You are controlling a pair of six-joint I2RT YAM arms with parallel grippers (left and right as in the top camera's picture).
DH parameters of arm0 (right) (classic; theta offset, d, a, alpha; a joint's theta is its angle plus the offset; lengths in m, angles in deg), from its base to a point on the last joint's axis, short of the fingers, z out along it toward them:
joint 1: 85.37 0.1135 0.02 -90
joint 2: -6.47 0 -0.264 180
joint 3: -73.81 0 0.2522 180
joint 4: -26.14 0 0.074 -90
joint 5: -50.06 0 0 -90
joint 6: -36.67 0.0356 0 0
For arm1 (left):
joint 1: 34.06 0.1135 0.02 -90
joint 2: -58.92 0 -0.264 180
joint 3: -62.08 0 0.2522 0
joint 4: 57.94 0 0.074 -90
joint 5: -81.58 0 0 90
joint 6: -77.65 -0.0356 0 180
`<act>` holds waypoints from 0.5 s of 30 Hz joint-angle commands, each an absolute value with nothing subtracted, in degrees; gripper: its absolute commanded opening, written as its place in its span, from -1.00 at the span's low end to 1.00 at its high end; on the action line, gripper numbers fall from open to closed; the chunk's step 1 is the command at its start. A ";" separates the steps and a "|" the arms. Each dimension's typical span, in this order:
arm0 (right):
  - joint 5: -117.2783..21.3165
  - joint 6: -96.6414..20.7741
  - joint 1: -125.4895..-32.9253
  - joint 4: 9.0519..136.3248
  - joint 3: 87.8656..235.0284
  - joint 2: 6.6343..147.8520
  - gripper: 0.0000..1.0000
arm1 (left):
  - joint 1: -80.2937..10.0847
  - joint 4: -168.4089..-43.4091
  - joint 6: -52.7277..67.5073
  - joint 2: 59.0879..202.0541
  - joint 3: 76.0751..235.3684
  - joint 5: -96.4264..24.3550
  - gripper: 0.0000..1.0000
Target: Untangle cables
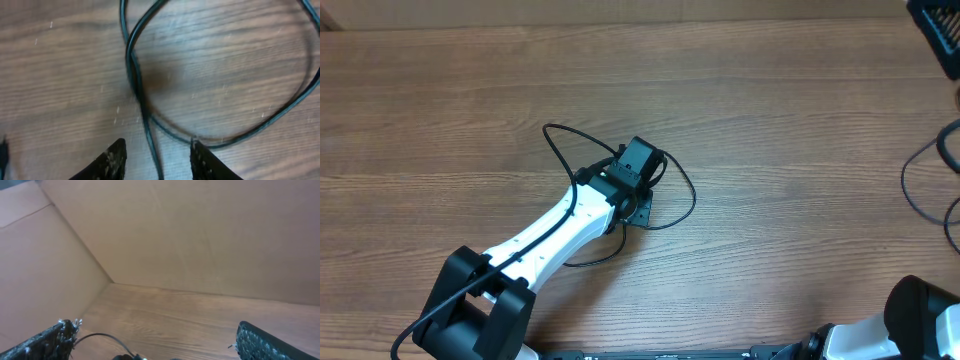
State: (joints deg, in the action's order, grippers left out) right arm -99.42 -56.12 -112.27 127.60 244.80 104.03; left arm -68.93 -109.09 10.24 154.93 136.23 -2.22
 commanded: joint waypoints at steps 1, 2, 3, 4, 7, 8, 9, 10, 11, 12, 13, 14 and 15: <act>-102.68 -56.82 -111.98 127.54 245.56 102.56 1.00 | -68.69 -105.48 7.27 154.25 133.19 -1.41 -0.12; -102.87 -56.82 -111.98 127.52 245.56 102.41 1.00 | -68.67 -104.04 7.29 154.27 132.42 -1.39 -0.12; -103.03 -56.82 -111.98 127.52 245.56 102.35 0.99 | -68.60 -102.99 7.29 154.27 131.85 -1.39 -0.11; -103.09 -56.82 -111.98 127.52 245.56 102.30 1.00 | -68.51 -102.12 7.29 154.27 131.42 -1.37 -0.10; -103.09 -56.82 -111.98 127.74 245.56 102.24 1.00 | -67.55 -99.65 7.31 154.27 130.61 -1.17 -0.09; -103.14 -56.82 -111.98 127.95 245.56 102.24 0.99 | -67.09 -99.04 7.34 154.27 130.56 -0.74 -0.09; -103.33 -56.82 -111.98 128.13 245.56 102.24 0.99 | -66.57 -98.40 7.34 154.27 130.54 -0.47 -0.07; -103.92 -56.84 -111.98 128.30 245.56 102.24 1.00 | -65.96 -97.57 7.34 154.27 130.43 -0.50 -0.04; -104.65 -56.84 -111.98 128.35 245.56 102.24 1.00 | -65.43 -96.91 7.34 154.30 130.30 -0.47 -0.03; -105.37 -56.86 -111.98 128.35 245.56 102.24 1.00 | -64.82 -96.46 7.34 154.54 130.24 -0.47 -0.03; -105.76 -56.84 -111.98 128.35 245.56 102.24 1.00 | -64.29 -96.04 7.36 154.91 130.24 -0.50 -0.03; -106.13 -56.84 -111.98 128.35 245.56 102.19 1.00 | -63.70 -95.54 7.40 155.50 130.24 -0.52 -0.02; -106.09 -56.86 -111.98 128.35 245.56 102.17 0.99 | -63.20 -95.21 7.53 156.20 130.24 -0.54 -0.02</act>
